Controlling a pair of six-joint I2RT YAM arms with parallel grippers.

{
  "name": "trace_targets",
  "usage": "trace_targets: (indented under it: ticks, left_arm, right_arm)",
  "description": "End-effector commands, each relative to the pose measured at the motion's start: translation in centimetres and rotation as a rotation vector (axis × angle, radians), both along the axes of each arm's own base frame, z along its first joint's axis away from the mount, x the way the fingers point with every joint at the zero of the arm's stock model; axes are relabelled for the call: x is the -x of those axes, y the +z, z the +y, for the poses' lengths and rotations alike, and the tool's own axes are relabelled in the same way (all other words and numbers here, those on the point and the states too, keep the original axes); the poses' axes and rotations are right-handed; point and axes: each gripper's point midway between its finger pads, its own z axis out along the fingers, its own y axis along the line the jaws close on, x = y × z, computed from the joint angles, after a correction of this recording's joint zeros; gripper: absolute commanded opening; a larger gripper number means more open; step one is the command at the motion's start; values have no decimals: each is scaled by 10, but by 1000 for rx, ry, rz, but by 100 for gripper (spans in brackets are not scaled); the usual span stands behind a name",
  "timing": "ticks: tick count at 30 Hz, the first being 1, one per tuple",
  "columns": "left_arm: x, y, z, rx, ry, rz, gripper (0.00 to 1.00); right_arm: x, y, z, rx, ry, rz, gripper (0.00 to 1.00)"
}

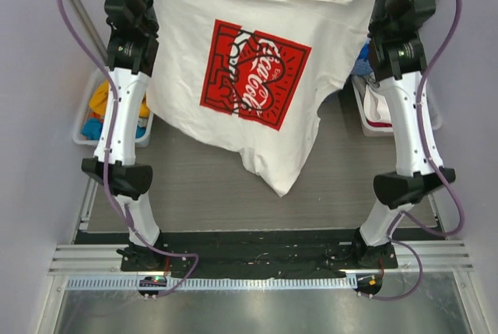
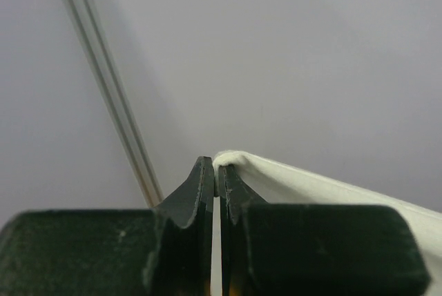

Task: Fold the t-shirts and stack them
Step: Flatten out the tshirt

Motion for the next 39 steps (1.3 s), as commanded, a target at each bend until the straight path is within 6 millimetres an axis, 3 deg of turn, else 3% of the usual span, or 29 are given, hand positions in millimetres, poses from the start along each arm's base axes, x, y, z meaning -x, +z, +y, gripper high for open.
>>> trace_targets:
  ticks: [1,5,10,13,14,15,16,18,19,20,21,22,24,25,27,28,31,33,36,38,39]
  left_arm:
    - [72,105,9,60,-47,-343,0]
    - [107,130,18,46,-19,-411,0]
    - [143,147,31,33,21,-453,0]
    - [154,146,34,37,26,-435,0]
    - [155,143,36,42,29,-422,0]
    - [168,146,39,43,29,-427,0]
    - [151,125,34,30,22,-362,0]
    - [141,102,31,31,7,-294,0]
    - [132,79,27,19,-7,-223,0]
    - [125,59,23,22,-26,-161,0]
    - [120,41,16,12,-57,-116,0]
    - [108,2,11,-6,-68,-19,0]
    - [101,-41,0,-18,-105,78,0]
    - [87,-95,-11,-49,-136,197,0]
    - [94,-131,-22,-70,-184,260,0]
    - [91,-172,-30,-94,-215,343,0]
    - [94,-205,-34,-105,-230,397,0]
    - [93,-204,-32,-103,-219,393,0]
    - [86,-186,-30,-119,-198,365,0]
    - [78,-179,-27,-127,-171,363,0]
    - [69,-170,-28,-127,-162,351,0]
  right_arm:
    - [73,109,-19,-50,-17,-399,1]
    - [95,126,-22,-61,-12,-494,1]
    - [138,144,-31,-83,-17,-575,1]
    - [141,135,-33,-81,-21,-542,1]
    - [159,139,-37,-91,-16,-557,1]
    - [161,134,-37,-92,-13,-542,1]
    - [144,115,-34,-89,-10,-475,1]
    - [150,100,-36,-109,4,-410,1]
    - [127,69,-32,-98,4,-316,1]
    - [125,53,-32,-97,-2,-270,1]
    - [119,25,-30,-100,6,-203,1]
    - [115,8,-29,-97,8,-161,1]
    - [117,-23,-30,-106,11,-92,1]
    - [101,-64,-25,-96,18,6,1]
    - [94,-105,-20,-88,37,112,1]
    - [92,-135,-19,-98,42,170,1]
    - [90,-179,-14,-89,67,281,1]
    - [90,-189,-13,-82,70,306,1]
    - [84,-186,-15,-70,52,305,1]
    - [75,-175,-15,-63,41,287,1]
    - [73,-160,-16,-63,38,256,1]
